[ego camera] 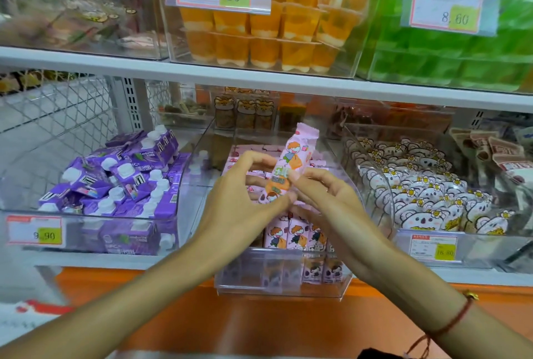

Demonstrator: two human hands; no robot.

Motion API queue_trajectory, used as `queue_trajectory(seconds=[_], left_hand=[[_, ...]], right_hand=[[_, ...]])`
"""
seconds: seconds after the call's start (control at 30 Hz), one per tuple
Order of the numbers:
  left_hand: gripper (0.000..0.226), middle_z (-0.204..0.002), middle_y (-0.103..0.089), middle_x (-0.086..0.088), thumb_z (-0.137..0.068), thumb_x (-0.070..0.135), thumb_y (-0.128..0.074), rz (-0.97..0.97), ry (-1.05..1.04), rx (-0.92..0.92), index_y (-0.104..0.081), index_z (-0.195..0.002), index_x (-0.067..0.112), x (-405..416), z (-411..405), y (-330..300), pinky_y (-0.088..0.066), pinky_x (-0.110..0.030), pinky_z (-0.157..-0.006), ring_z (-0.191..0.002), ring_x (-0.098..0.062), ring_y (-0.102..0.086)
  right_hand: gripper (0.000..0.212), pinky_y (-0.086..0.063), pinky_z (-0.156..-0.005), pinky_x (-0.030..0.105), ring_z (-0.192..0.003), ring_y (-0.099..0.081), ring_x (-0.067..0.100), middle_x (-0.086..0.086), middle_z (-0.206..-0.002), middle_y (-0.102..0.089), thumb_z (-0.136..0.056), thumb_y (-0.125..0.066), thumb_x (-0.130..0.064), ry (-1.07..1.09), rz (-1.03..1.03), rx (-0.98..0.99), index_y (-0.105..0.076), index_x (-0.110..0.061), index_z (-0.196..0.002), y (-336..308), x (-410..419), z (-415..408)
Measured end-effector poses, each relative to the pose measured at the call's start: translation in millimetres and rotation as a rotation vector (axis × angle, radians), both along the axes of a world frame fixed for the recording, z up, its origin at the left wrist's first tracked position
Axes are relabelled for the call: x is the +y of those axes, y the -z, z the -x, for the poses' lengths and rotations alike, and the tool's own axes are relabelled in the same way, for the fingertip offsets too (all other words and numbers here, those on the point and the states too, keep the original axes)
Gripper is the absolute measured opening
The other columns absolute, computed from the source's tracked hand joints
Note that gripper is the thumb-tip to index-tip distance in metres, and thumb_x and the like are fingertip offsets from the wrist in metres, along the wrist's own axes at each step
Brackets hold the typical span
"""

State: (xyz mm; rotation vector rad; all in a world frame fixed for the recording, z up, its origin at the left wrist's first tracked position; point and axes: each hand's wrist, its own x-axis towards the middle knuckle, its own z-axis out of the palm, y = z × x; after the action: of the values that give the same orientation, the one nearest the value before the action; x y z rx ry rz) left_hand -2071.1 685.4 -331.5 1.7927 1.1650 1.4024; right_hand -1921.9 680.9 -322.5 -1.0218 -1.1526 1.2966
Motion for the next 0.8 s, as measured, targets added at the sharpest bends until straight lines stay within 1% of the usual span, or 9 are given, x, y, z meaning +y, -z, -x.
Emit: queue_trajectory(seconds=[0.07, 0.1, 0.23, 0.3, 0.47, 0.53, 0.67, 0.73, 0.8], left_hand=[[0.038, -0.101, -0.064, 0.027, -0.075, 0.033, -0.078, -0.013, 0.006, 0.015, -0.055, -0.104, 0.041, 3, 2, -1, -0.050, -0.017, -0.075, -0.092, 0.006, -0.060], [0.038, -0.103, -0.064, 0.027, -0.077, 0.032, -0.076, -0.006, 0.030, 0.024, -0.053, -0.106, 0.042, 4, 3, 0, -0.049, -0.016, -0.078, -0.094, 0.007, -0.060], [0.029, -0.115, -0.060, 0.027, -0.087, 0.029, -0.067, -0.066, 0.075, 0.167, -0.051, -0.108, 0.041, 3, 3, 2, -0.046, -0.014, -0.091, -0.108, 0.008, -0.056], [0.032, -0.117, -0.057, 0.027, -0.086, 0.028, -0.068, -0.160, 0.016, 0.233, -0.051, -0.109, 0.041, 2, 3, 2, -0.044, -0.010, -0.088, -0.111, 0.007, -0.053], [0.036, -0.107, -0.060, 0.027, -0.079, 0.042, -0.073, -0.227, -0.049, 0.257, -0.053, -0.109, 0.040, -1, 1, -4, -0.053, -0.030, -0.078, -0.097, 0.001, -0.059], [0.032, -0.104, -0.064, 0.026, -0.080, 0.041, -0.072, -0.149, -0.014, 0.181, -0.057, -0.108, 0.039, -2, 0, -7, -0.053, -0.023, -0.077, -0.094, 0.003, -0.062], [0.026, -0.089, -0.074, 0.014, -0.078, 0.037, -0.072, 0.280, 0.151, -0.154, -0.067, -0.102, 0.026, -2, 0, -18, -0.055, -0.015, -0.063, -0.079, 0.002, -0.069], [0.015, -0.076, -0.073, 0.020, -0.082, 0.039, -0.068, 0.399, 0.218, -0.198, -0.070, -0.092, 0.028, -4, 1, -21, -0.050, -0.010, -0.053, -0.072, 0.009, -0.067], [0.012, -0.078, -0.074, 0.019, -0.085, 0.038, -0.066, 0.435, 0.241, -0.198, -0.070, -0.091, 0.028, -4, 1, -20, -0.049, -0.008, -0.053, -0.075, 0.009, -0.067]], right_hand=[[0.013, -0.051, -0.092, 0.033, -0.092, -0.068, 0.008, -0.005, -0.097, -0.074, -0.091, -0.060, -0.026, -0.018, -0.030, 0.013, -0.065, -0.021, -0.102, -2, 2, -3], [0.013, -0.048, -0.094, 0.032, -0.096, -0.066, 0.005, -0.009, -0.100, -0.074, -0.094, -0.055, -0.024, -0.040, -0.049, 0.015, -0.066, -0.026, -0.101, -3, 2, -5], [0.022, -0.051, -0.088, 0.024, -0.100, -0.066, 0.005, -0.007, -0.106, -0.073, -0.096, -0.052, -0.020, -0.071, -0.081, -0.010, -0.065, -0.017, -0.113, -8, 0, -11], [0.025, -0.055, -0.084, 0.022, -0.092, -0.068, 0.006, -0.004, -0.098, -0.073, -0.091, -0.060, -0.019, -0.013, -0.092, -0.010, -0.063, -0.010, -0.114, -8, -1, -11], [0.030, -0.053, -0.070, 0.016, -0.086, -0.070, 0.007, -0.001, -0.094, -0.074, -0.081, -0.072, -0.021, 0.090, -0.150, -0.048, -0.060, -0.010, -0.106, -7, -5, -5], [0.030, -0.052, -0.070, 0.017, -0.085, -0.069, 0.005, -0.004, -0.096, -0.074, -0.081, -0.071, -0.025, 0.077, -0.137, -0.083, -0.061, -0.014, -0.107, -10, -5, -5], [0.024, -0.047, -0.058, 0.018, -0.070, -0.060, 0.006, -0.006, -0.085, -0.072, -0.086, -0.066, -0.028, 0.059, -0.068, -0.121, -0.065, -0.015, -0.106, -12, -4, -9], [0.028, -0.043, -0.054, 0.018, -0.063, -0.055, 0.007, -0.003, -0.079, -0.070, -0.085, -0.067, -0.029, 0.070, -0.037, -0.139, -0.064, -0.010, -0.105, -12, -4, -9], [0.032, -0.045, -0.057, 0.020, -0.059, -0.054, 0.005, -0.005, -0.073, -0.067, -0.085, -0.068, -0.030, 0.070, -0.023, -0.140, -0.063, -0.007, -0.106, -11, -4, -9]])
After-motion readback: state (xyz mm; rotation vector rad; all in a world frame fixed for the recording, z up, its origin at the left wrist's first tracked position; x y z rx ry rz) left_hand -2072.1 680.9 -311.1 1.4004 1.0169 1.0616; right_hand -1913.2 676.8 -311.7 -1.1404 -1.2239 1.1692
